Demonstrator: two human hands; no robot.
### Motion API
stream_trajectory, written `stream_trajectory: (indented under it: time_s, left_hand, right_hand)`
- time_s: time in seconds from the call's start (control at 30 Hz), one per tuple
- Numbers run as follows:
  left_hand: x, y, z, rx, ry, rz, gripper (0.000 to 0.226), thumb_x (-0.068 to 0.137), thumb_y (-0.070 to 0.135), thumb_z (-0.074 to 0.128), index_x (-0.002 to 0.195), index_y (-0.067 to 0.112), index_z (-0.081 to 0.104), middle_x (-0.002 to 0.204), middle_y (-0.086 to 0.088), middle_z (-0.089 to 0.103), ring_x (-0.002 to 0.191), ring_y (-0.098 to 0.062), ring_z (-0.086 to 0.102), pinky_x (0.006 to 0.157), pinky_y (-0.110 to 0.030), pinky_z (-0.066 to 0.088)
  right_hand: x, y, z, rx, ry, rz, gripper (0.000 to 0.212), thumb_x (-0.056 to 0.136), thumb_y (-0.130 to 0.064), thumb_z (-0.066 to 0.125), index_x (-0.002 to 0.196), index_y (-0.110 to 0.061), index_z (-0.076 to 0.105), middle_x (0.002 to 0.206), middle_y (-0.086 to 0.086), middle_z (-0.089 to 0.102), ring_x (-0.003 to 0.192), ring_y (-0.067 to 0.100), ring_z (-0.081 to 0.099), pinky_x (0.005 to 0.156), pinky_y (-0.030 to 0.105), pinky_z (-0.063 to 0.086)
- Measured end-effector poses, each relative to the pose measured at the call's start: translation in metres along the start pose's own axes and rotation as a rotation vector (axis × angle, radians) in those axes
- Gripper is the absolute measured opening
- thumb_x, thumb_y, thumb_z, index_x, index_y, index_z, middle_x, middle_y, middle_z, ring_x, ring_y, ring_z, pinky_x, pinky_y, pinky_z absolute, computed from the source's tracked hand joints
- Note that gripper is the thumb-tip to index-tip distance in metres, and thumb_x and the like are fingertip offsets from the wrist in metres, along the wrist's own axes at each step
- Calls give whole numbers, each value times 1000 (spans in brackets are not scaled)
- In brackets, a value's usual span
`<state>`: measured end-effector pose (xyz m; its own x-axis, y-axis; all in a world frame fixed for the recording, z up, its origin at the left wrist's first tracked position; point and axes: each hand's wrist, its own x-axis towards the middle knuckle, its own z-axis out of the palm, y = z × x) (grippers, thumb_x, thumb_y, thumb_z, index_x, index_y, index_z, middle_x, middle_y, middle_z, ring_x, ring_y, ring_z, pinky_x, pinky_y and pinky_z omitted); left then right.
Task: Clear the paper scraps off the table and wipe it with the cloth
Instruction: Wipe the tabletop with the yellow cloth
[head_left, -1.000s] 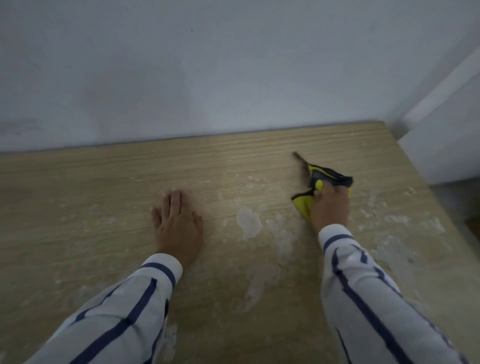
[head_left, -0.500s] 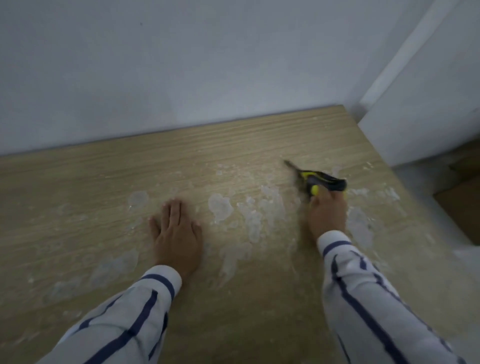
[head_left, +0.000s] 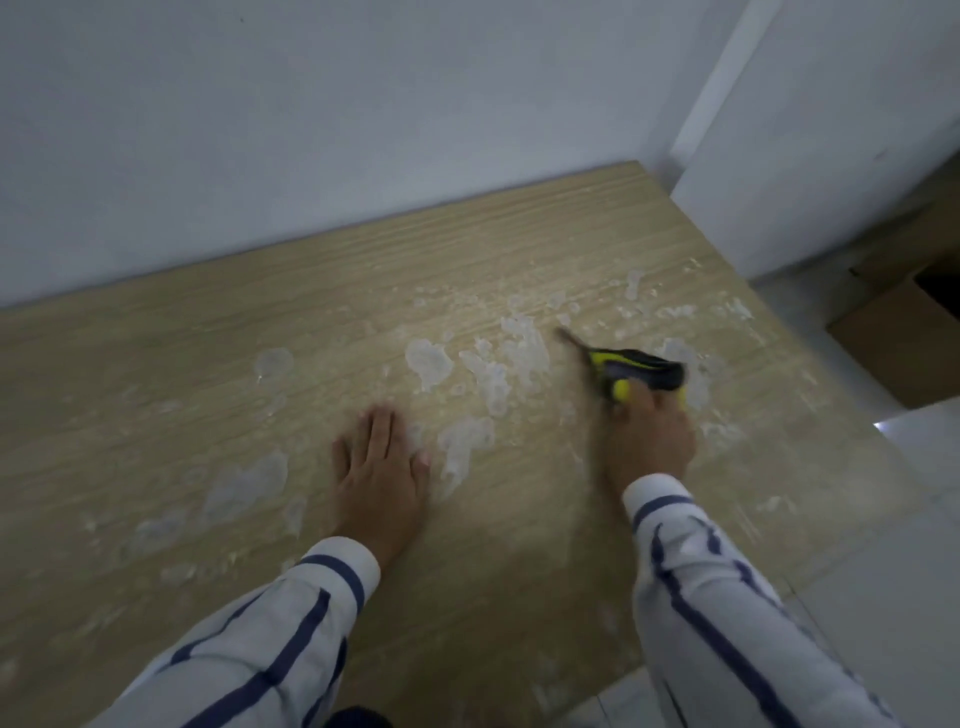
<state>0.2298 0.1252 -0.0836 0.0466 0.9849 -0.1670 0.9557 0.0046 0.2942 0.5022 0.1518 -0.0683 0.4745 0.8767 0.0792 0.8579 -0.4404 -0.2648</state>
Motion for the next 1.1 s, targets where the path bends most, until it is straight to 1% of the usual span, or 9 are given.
stream_trajectory:
  time_s: [0.07, 0.17, 0.27, 0.4, 0.57, 0.67, 0.8, 1.03, 1.1]
  left_hand:
    - [-8, 2, 1, 4, -1, 25, 67, 93, 46, 10, 149, 9, 10, 158, -9, 5, 145, -25, -2, 116, -47, -3]
    - [-20, 7, 5, 15, -17, 89, 81, 82, 53, -5, 150, 12, 12, 158, -8, 7, 145, -25, 0, 115, -46, -3]
    - [-29, 6, 8, 77, -46, 101, 74, 87, 52, 1, 149, 15, 20, 156, -10, 19, 145, -26, 8, 117, -46, -2]
    - [-35, 4, 7, 70, -43, 118, 61, 98, 40, 19, 150, 11, 4, 159, -6, 1, 145, -22, -4, 116, -44, -3]
    - [-51, 14, 7, 44, -90, 156, 61, 98, 39, 19, 150, 10, 2, 159, -7, -3, 145, -23, -8, 116, -44, -5]
    - [-61, 22, 14, 65, -116, 213, 60, 99, 40, 19, 150, 13, 4, 159, -6, -2, 145, -22, -8, 116, -44, -6]
    - [-66, 23, 15, 20, -117, 241, 60, 98, 39, 28, 150, 19, 7, 159, -4, 3, 145, -20, -3, 116, -43, -6]
    - [-66, 31, 12, 99, -136, 235, 61, 99, 39, 18, 150, 10, 2, 158, -7, -6, 145, -24, -8, 117, -45, -1]
    - [-64, 33, 13, 84, -152, 248, 61, 99, 40, 18, 150, 11, 2, 158, -7, -7, 145, -25, -9, 117, -45, -2]
  right_hand:
    - [-1, -7, -13, 109, -2, 116, 33, 92, -20, 47, 123, -8, 50, 126, 22, 48, 110, 41, 49, 88, 45, 42]
    - [-52, -71, -1, 305, 5, -189, 34, 89, -27, 39, 116, -14, 55, 116, 15, 56, 103, 36, 54, 79, 38, 43]
    - [-127, -97, 25, 194, -153, -463, 40, 84, -27, 46, 122, -15, 53, 110, 15, 58, 94, 38, 57, 77, 43, 45]
    - [-113, -21, 9, 72, -36, -201, 36, 81, -23, 54, 117, -17, 57, 103, 18, 61, 82, 41, 61, 71, 44, 48]
    - [-77, 44, -31, 149, 23, 257, 33, 92, -20, 41, 123, -12, 51, 127, 21, 44, 105, 42, 52, 89, 45, 43]
    - [-115, -14, -10, 258, -34, -51, 41, 88, -32, 38, 122, -13, 52, 124, 20, 49, 103, 39, 54, 88, 46, 46]
    - [-191, -41, 10, 174, -125, -342, 47, 73, -33, 39, 109, -14, 61, 89, 12, 62, 67, 35, 62, 55, 35, 49]
    - [-118, 82, -35, 82, -49, 248, 29, 92, -24, 43, 117, -12, 52, 116, 17, 49, 98, 39, 56, 80, 42, 48]
    - [-113, 59, -40, 196, -61, 219, 31, 93, -23, 43, 121, -12, 51, 122, 17, 46, 104, 38, 53, 84, 43, 46]
